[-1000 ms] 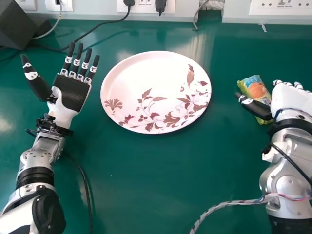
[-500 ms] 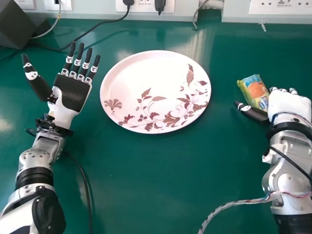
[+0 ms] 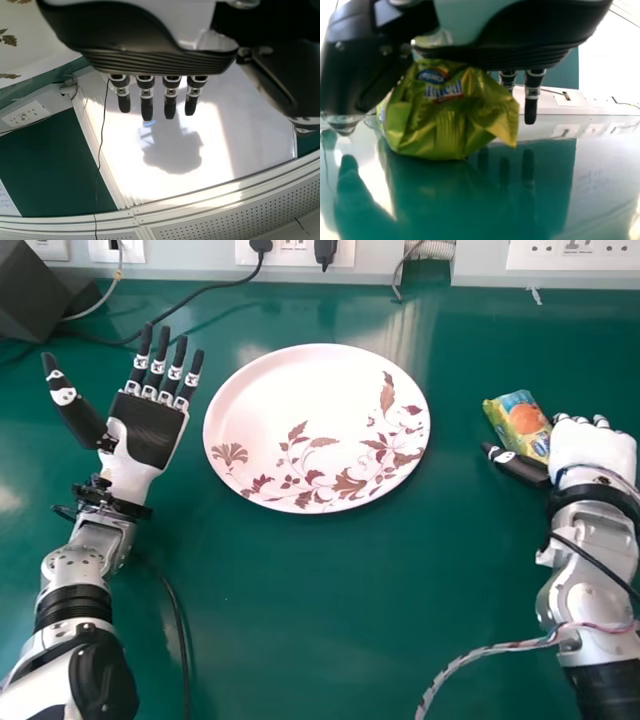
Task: Pick up biscuit and place it in the plate
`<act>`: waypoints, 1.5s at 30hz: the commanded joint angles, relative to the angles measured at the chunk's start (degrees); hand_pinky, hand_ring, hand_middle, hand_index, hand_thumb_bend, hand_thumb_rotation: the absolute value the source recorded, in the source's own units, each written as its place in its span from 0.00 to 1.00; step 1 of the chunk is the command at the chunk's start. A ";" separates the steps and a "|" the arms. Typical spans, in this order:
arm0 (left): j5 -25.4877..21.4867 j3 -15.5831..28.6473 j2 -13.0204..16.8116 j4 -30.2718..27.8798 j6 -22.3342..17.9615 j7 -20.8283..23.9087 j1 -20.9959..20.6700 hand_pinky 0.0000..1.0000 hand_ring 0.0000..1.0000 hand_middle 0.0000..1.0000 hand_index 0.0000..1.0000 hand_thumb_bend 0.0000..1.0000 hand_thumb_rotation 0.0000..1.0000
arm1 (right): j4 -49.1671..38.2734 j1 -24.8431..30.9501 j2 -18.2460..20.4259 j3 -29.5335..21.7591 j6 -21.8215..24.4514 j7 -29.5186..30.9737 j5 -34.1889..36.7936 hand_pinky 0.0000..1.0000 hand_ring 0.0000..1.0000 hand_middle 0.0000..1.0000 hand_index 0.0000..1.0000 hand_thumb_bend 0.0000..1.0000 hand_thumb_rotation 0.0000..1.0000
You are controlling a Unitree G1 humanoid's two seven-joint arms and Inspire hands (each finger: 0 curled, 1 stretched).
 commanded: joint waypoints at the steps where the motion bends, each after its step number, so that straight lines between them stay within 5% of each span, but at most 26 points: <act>1: -0.42 0.43 -0.19 -0.29 0.12 -0.06 0.93 1.00 0.96 0.98 1.00 1.00 0.71 | 2.17 0.23 -0.66 0.91 -0.10 -0.19 1.50 0.83 0.87 0.94 0.92 1.00 0.82; 13: -2.78 1.94 0.80 0.66 6.20 0.74 0.72 1.00 0.96 0.99 1.00 1.00 0.71 | 5.13 -0.83 -3.01 2.78 1.17 -3.36 4.76 0.67 0.76 0.86 0.89 1.00 0.71; 18: -3.57 2.70 0.76 1.39 6.88 0.92 0.35 1.00 0.96 0.99 1.00 1.00 0.71 | 4.49 -0.02 -4.72 3.72 1.34 -3.39 4.33 0.61 0.72 0.85 0.89 0.91 0.63; 31: -4.85 4.50 1.12 3.97 9.70 1.72 -0.98 1.00 0.96 0.99 1.00 1.00 0.64 | 0.08 2.27 -9.15 3.16 0.80 0.13 7.48 0.59 0.69 0.87 0.88 0.68 0.15; 39: -5.00 4.58 0.94 3.33 9.99 2.19 -0.62 1.00 0.92 0.96 0.98 1.00 0.58 | -0.56 1.63 -11.24 4.28 0.62 5.61 7.40 0.57 0.67 0.87 0.87 0.69 0.16; 45: -6.29 5.87 1.02 4.23 12.25 3.34 -0.87 0.99 0.91 0.94 0.97 1.00 0.56 | -0.57 1.78 -12.10 4.66 0.11 6.30 7.61 0.55 0.64 0.89 0.85 0.69 0.06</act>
